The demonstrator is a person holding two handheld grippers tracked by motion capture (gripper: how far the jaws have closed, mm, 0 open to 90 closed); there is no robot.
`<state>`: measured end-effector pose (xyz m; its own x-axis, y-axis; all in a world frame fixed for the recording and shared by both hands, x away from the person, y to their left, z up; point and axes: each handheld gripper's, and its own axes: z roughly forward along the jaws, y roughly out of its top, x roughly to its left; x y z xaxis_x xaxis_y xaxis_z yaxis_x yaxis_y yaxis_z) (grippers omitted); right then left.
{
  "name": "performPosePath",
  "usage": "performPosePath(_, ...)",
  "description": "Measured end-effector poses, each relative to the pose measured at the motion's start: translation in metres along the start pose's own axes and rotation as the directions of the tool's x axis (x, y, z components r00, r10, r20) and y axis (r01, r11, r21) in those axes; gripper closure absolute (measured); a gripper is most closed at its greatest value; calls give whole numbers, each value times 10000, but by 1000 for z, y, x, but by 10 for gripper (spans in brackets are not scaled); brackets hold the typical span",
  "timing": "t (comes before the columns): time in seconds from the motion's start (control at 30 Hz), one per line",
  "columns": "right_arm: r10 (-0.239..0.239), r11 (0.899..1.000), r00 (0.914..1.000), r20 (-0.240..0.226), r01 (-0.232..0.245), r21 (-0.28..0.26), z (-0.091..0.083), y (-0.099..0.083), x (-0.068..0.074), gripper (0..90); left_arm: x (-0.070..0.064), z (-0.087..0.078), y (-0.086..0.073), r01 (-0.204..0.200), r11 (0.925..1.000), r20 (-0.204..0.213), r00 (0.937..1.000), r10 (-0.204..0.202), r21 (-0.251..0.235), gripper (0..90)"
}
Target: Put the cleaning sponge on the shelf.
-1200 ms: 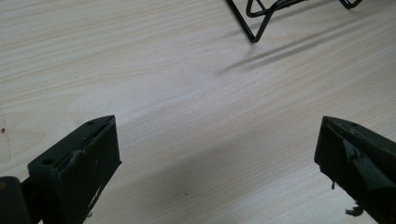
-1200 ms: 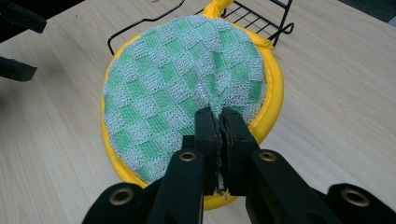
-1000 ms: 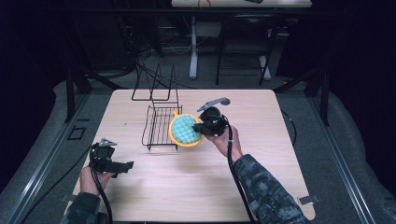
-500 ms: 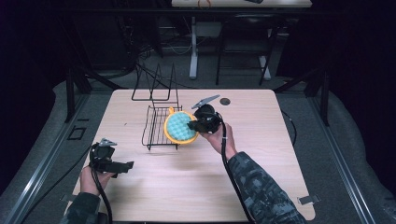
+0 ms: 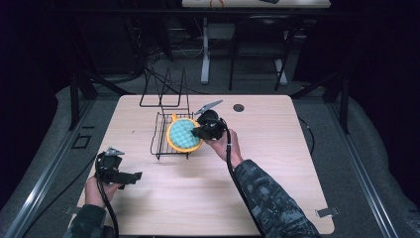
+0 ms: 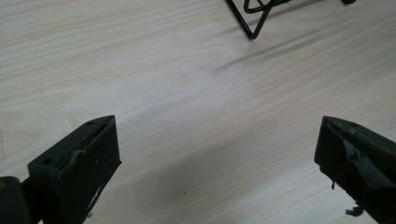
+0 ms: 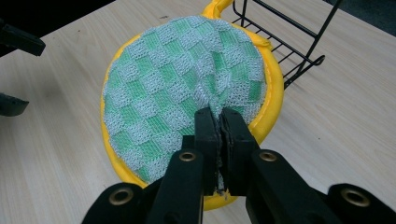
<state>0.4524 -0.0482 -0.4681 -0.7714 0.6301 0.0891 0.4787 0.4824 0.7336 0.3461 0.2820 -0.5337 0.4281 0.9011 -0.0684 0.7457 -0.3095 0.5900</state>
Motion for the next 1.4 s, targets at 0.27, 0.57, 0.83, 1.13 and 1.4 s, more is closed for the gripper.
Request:
performPosePath(0.27,12,10000,10000,-42,-12,19,11,3,3,867,0,0,0,3,10000,0,10000,-3,8,3)
performPosePath(0.57,111,9999,9999,-20,-111,-111,23,7,6,868,0,1,0,-35,10000,22,10000,35,59,3)
performPosePath(0.83,198,9998,9998,-45,-198,-92,40,10,10,867,0,1,0,-21,10000,58,10000,20,40,3)
performPosePath(1.13,415,9991,9991,106,-416,91,56,9,13,867,0,1,0,-44,10000,73,10000,44,47,3)
performPosePath(1.4,938,9951,9951,324,-948,284,65,7,11,863,0,2,0,-76,9999,78,9999,76,84,3)
